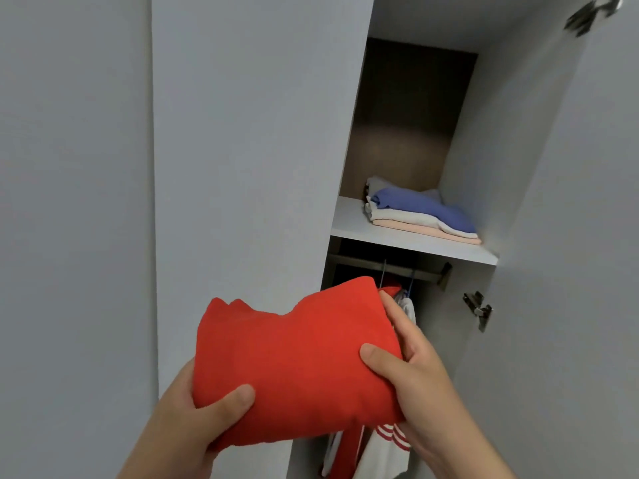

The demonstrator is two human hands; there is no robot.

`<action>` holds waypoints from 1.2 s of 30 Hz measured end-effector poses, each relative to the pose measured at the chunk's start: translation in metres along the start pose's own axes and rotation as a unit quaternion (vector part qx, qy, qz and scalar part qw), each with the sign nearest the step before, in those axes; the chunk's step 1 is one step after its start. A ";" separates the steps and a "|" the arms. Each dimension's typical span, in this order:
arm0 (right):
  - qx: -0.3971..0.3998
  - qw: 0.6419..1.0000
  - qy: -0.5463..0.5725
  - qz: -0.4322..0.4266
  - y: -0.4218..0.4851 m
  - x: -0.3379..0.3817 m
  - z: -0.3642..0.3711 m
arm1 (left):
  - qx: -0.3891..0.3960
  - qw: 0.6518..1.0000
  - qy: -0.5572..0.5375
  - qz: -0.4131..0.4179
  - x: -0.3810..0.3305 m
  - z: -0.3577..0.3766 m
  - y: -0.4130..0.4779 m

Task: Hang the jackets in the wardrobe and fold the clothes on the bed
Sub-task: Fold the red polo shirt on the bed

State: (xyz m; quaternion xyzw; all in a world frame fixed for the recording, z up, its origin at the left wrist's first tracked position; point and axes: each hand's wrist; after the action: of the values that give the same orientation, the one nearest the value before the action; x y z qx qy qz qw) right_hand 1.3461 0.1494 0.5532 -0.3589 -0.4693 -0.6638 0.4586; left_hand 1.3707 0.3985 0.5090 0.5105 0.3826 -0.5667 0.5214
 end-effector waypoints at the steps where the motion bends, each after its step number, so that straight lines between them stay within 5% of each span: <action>1: -0.006 1.000 -0.005 -0.009 0.007 0.001 -0.004 | -0.001 0.999 0.035 0.006 -0.004 0.004 0.010; 10: -0.074 0.994 -0.036 -0.068 0.080 0.020 -0.058 | 0.015 0.978 0.183 0.100 -0.031 0.074 0.110; 21: -0.165 0.948 -0.150 -0.227 0.165 0.073 -0.135 | 0.069 0.956 0.173 0.226 -0.052 0.183 0.229; 26: -0.224 0.895 -0.257 -0.288 0.219 0.114 -0.153 | 0.117 0.947 0.155 0.256 -0.090 0.235 0.287; 30: -0.276 0.842 -0.408 -0.221 0.258 0.111 -0.176 | 0.113 0.934 0.256 0.223 -0.086 0.267 0.332; 33: -0.289 0.776 -0.555 -0.080 0.269 0.095 -0.196 | 0.098 0.883 0.420 0.185 -0.064 0.270 0.344; 36: -0.313 0.678 -0.659 -0.095 0.274 0.092 -0.197 | 0.032 0.810 0.509 0.289 -0.055 0.267 0.351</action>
State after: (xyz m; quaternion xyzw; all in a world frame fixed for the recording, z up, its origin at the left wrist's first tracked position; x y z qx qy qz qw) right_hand 1.5665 -0.1012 0.6572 -0.7794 -0.4465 -0.4037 -0.1737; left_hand 1.6634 0.0945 0.6475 0.8294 0.4096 -0.0609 0.3749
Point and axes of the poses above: each hand's wrist, its own y-axis towards the middle knuckle, its own z-axis out of the palm, x = y × z, and after that the axes turned 11 degrees about y, right-handed
